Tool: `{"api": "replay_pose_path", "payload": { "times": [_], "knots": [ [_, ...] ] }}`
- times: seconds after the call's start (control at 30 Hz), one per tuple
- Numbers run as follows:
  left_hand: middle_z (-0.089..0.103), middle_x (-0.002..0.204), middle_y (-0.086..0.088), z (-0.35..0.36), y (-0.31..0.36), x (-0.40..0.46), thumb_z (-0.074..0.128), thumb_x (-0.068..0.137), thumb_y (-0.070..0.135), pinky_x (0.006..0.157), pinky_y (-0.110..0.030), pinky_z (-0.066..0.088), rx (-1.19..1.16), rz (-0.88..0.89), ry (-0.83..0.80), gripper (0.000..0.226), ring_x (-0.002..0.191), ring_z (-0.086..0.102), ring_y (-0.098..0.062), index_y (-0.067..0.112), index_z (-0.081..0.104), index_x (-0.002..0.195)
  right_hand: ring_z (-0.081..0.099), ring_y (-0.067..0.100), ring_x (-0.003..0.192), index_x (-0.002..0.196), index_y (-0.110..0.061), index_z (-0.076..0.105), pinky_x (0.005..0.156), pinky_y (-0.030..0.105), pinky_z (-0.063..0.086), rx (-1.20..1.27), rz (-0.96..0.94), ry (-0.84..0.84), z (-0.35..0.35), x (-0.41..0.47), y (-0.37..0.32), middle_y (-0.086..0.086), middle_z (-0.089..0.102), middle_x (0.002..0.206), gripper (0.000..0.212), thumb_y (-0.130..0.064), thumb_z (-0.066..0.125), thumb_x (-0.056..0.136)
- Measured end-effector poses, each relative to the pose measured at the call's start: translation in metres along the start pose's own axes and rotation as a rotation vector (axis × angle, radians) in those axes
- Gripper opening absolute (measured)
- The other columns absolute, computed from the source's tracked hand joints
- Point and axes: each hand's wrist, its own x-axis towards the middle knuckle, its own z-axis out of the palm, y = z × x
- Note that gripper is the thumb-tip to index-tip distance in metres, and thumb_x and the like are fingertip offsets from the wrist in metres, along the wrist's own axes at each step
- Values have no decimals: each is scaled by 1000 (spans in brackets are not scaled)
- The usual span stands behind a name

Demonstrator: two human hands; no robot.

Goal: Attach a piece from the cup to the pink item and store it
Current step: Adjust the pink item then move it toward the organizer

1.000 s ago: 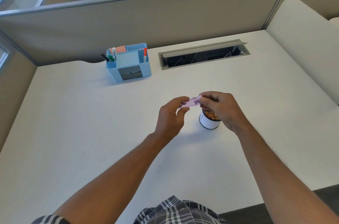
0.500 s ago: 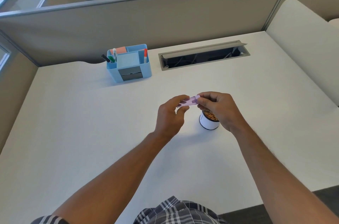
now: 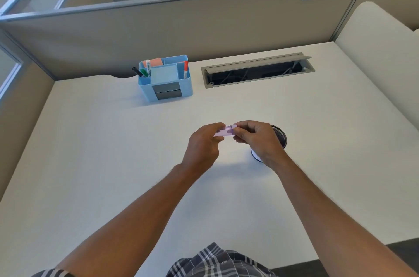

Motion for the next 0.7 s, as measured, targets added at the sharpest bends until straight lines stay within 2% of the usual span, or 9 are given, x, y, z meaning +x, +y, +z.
{"api": "replay_pose_path", "payload": {
  "times": [0.13,0.27,0.33,0.43,0.5,0.57,0.63,0.7],
  "knots": [
    [72,100,-13,-15,-16,-8,71,84,-3,79,-41,54,171,109,-7,30,92,61,-32,5,68,112,74,16,79,84,-26,80,89,33,60,-13,26,-10,28,5,13,-2,80,89,20,-11,72,93],
    [71,88,-13,-33,-39,-11,70,82,-8,70,-42,54,232,109,-5,19,80,59,-34,4,69,96,76,23,84,88,-26,80,92,41,60,-67,35,-14,63,16,24,1,80,92,13,-19,70,93],
    [70,91,-12,-40,-55,-11,70,82,-7,71,-39,53,255,87,7,21,82,59,-31,5,69,98,74,25,92,102,-20,78,91,38,58,-145,23,-16,80,24,31,0,78,97,14,-27,69,94],
    [68,100,-11,-53,-80,-6,69,84,-5,73,-35,51,297,29,22,23,91,57,-28,7,71,104,63,18,112,130,-10,64,94,26,46,-368,-7,-31,103,34,39,1,68,126,42,-35,67,96],
    [69,104,-12,-63,-94,3,69,85,-4,75,-33,51,350,4,15,25,94,57,-28,7,71,108,54,23,130,139,-7,56,106,28,41,-495,-57,-69,118,42,48,8,58,145,50,-31,66,98],
    [69,109,-13,-73,-104,18,68,86,-3,77,-31,50,390,-16,17,28,96,58,-28,6,70,112,41,27,143,146,-4,47,116,35,31,-677,-119,-124,130,50,57,13,46,155,56,-32,62,99],
    [69,113,-13,-82,-112,35,67,86,-3,78,-28,47,398,-39,25,31,99,58,-28,5,69,115,30,31,148,148,-2,43,119,38,24,-850,-158,-188,142,58,65,18,37,159,60,-33,59,100],
    [67,116,-12,-90,-118,53,67,87,-2,80,-26,46,396,-53,31,31,102,58,-26,6,68,117,29,38,147,144,2,45,119,44,25,-949,-182,-230,150,65,73,24,36,158,60,-35,58,99]
  ]
}}
